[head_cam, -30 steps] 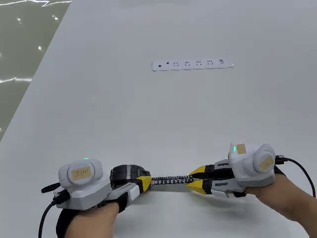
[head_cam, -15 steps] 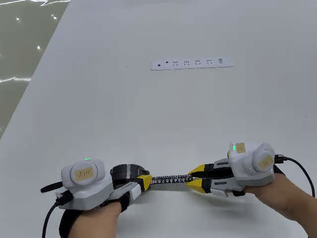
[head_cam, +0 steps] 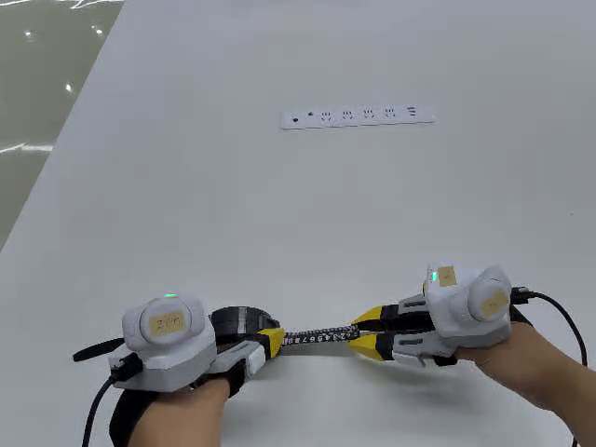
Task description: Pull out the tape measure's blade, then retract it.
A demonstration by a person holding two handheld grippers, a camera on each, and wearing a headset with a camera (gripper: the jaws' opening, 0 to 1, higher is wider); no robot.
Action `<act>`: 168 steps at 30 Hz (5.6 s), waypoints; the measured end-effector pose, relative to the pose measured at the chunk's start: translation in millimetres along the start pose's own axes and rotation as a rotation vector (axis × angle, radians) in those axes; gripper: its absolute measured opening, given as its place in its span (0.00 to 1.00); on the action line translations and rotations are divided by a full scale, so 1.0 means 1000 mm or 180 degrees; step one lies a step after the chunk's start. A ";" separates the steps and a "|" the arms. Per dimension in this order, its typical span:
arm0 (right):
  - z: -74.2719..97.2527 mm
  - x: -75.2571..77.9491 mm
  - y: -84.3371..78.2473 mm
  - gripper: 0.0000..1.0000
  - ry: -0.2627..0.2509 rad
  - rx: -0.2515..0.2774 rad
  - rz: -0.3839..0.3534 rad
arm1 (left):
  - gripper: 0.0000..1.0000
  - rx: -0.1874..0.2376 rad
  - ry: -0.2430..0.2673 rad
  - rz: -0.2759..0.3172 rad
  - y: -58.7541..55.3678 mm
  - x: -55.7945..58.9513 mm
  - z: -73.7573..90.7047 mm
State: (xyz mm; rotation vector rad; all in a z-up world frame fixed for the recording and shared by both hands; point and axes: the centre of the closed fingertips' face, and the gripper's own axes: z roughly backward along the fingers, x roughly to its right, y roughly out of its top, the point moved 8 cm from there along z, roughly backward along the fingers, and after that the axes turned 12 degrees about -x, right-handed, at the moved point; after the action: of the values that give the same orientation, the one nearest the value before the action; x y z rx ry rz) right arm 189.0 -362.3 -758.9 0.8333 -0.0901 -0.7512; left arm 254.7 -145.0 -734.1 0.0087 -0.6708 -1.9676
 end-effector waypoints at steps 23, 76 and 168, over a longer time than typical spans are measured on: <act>0.000 -0.001 -0.003 0.11 0.0026 0.0108 -0.0159 | 0.60 0.0174 0.0037 0.0041 -0.002 0.002 0.000; -0.022 -0.006 0.005 0.11 -0.0036 0.0298 -0.0098 | 0.59 0.0021 0.0004 0.0120 -0.001 -0.001 -0.001; -0.055 -0.017 0.020 0.10 -0.0018 0.0527 -0.0194 | 0.59 0.0301 -0.0003 0.0029 -0.005 -0.002 -0.002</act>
State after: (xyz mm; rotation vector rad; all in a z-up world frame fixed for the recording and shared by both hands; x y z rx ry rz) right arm 207.0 -307.6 -778.5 0.9951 -0.1339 -0.8111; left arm 251.7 -142.3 -738.3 0.0624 -0.7629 -1.9258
